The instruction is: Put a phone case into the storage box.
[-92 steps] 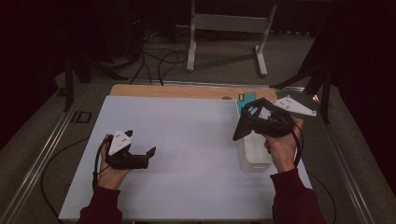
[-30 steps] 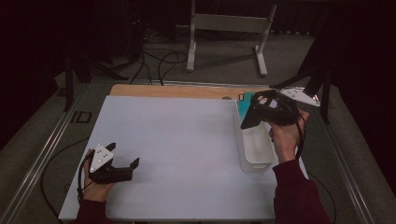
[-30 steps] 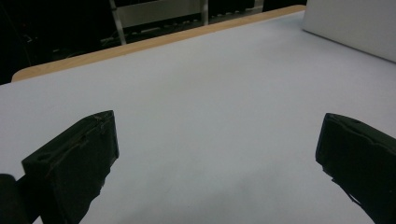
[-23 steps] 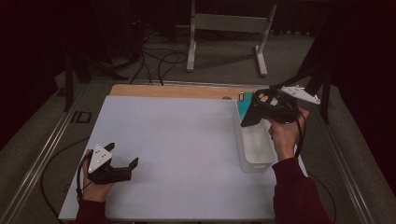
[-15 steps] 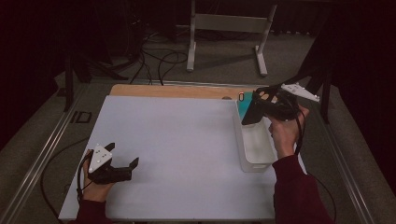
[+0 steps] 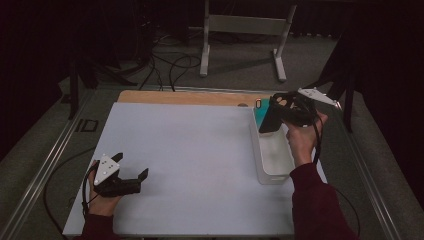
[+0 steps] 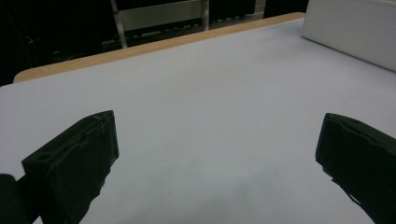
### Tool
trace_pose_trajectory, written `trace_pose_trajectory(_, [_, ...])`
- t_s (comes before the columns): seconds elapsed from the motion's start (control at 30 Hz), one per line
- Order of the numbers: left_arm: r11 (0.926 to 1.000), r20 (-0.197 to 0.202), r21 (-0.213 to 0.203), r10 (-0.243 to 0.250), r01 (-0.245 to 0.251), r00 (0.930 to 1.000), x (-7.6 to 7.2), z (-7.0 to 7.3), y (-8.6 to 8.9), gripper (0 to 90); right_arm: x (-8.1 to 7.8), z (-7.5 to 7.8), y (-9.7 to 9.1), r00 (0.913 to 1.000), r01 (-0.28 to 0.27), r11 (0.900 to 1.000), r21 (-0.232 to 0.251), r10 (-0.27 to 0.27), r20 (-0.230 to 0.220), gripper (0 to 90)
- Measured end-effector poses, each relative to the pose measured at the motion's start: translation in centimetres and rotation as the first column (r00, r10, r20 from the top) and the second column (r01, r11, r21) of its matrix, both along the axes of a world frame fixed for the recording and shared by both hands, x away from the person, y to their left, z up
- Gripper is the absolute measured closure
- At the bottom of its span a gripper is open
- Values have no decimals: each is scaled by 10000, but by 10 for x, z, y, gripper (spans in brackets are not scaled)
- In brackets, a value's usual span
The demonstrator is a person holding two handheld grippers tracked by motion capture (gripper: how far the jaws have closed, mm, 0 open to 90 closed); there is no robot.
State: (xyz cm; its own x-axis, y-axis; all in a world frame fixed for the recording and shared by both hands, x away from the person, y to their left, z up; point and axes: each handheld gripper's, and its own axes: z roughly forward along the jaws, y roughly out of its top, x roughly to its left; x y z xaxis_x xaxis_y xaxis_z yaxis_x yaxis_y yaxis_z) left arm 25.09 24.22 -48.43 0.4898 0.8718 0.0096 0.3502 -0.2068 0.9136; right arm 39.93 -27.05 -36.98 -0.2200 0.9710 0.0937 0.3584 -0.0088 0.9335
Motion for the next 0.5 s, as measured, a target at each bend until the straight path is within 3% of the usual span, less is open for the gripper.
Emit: trace_pose_trajectory(0.5, [9999,56,-88,108,-107,9999,-1,1,2,0,11,-8,1,9995,224,9997,-133,-227,-214,135])
